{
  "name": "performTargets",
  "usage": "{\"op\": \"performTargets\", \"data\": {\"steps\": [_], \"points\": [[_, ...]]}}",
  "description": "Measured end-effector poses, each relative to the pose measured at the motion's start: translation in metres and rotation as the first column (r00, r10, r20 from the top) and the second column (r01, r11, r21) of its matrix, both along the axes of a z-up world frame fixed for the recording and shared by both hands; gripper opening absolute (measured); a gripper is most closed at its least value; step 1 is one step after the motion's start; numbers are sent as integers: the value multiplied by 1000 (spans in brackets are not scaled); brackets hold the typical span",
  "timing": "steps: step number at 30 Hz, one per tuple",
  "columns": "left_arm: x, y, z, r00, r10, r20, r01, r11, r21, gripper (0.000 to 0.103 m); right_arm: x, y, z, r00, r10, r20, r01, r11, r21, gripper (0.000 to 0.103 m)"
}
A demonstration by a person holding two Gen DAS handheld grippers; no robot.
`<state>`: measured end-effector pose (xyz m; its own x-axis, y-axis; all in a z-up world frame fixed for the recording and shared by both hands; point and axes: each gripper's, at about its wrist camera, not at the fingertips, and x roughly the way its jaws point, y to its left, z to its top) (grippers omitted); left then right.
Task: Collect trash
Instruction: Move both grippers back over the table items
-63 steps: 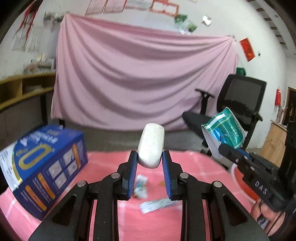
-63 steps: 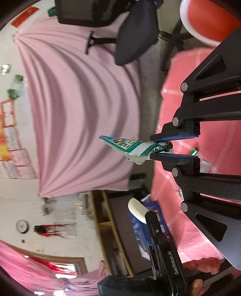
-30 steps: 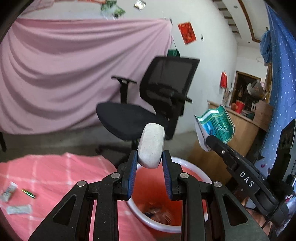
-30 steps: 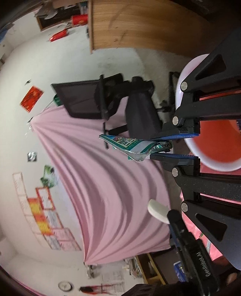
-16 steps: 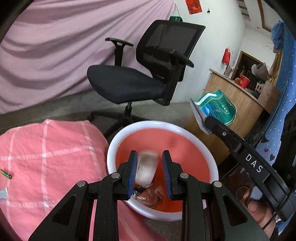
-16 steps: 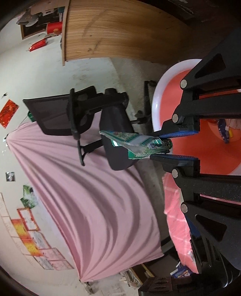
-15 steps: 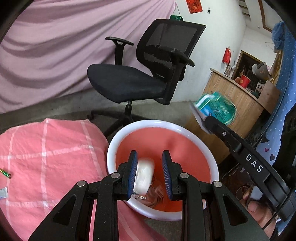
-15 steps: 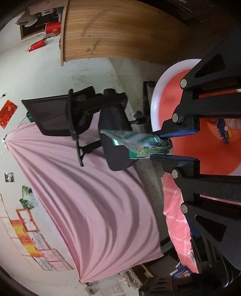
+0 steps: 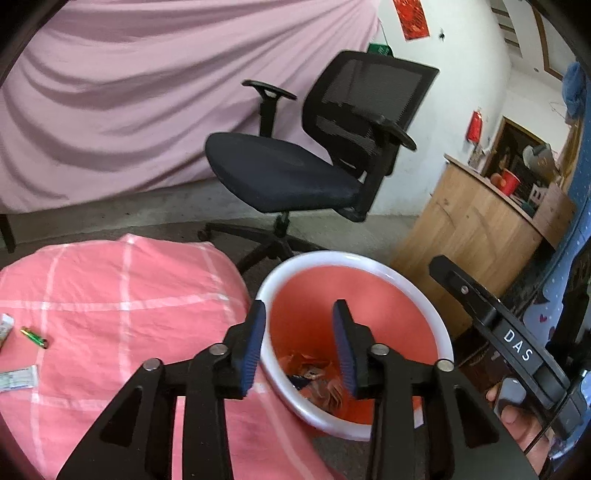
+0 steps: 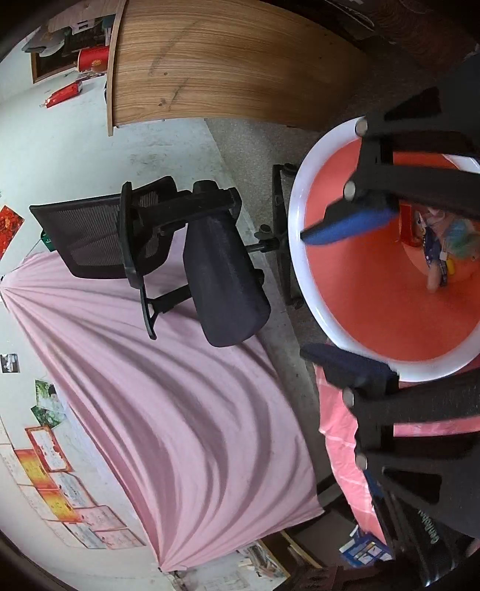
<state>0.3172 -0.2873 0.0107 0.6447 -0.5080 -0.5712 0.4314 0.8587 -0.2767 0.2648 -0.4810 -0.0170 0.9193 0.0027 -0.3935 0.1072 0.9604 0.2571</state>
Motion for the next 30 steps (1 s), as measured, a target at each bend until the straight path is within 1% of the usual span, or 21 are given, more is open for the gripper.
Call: {"op": "performTargets", "data": {"steps": [1,2,3,4,5,6,7,8,9,10,11,12,13,15,17,18,24,25,28,29,30], "points": [[0,2,1,1000,7,5,-7,1000,0,33,0,1,1,1000,1,2,-1,1000,-1,61],[-1,8,4,1000,19,14,-19,1000,1,34,0,2,1,1000,1,9,-1,1000,1,69],[-1,11,7,999,30,23,-30,1000,4,36,-1,3,2,1000,1,22,-1,1000,7,73],[-2,13,9,999,39,31,-39,999,7,42,-2,5,4,999,2,37,-3,1000,13,78],[-4,18,12,998,52,45,-53,999,9,46,-4,6,7,998,8,56,-9,1000,17,80],[-6,25,16,995,72,65,-73,997,7,56,-5,9,10,998,11,70,-12,1000,15,83],[-9,33,19,992,94,84,-94,996,2,62,-6,12,12,997,13,82,-13,1000,10,85],[-11,41,23,988,118,104,-118,993,-8,64,-7,15,14,995,13,97,-14,1000,5,91],[-13,48,26,983,139,118,-138,990,-18,72,-8,20,17,993,13,118,-13,1000,-1,94],[-14,53,29,980,155,127,-153,988,-24,83,-9,24,20,991,11,135,-10,1000,-5,100],[-17,63,33,970,191,149,-187,982,-36,87,-10,27,22,988,11,151,-9,1000,-8,103],[-19,70,36,959,224,172,-220,975,-45,95,-11,33,24,984,16,176,-13,1000,-15,103],[-21,77,38,949,249,192,-245,968,-49,99,-12,38,27,981,23,194,-19,1000,-23,103],[-27,93,45,910,327,255,-324,944,-55,100,-14,51,31,973,32,230,-21,999,-50,103],[-32,109,50,877,375,301,-376,925,-55,100,-15,65,33,962,45,269,-24,996,-82,103],[-35,117,51,864,392,316,-396,917,-53,100,-16,70,34,958,53,283,-28,996,-90,103],[-54,161,53,789,468,398,-490,870,-51,101,-22,112,43,908,149,393,-98,984,-147,103],[-58,167,51,780,476,406,-500,864,-51,101,-23,119,44,899,163,406,-108,982,-156,103],[-72,188,48,737,511,442,-546,836,-54,101,-26,138,45,873,218,436,-153,972,-178,103],[-78,196,46,719,524,457,-564,824,-56,101,-27,146,44,864,238,443,-170,967,-188,103],[-82,201,43,707,531,467,-576,815,-55,101,-26,152,44,858,255,446,-184,963,-198,103]]}}
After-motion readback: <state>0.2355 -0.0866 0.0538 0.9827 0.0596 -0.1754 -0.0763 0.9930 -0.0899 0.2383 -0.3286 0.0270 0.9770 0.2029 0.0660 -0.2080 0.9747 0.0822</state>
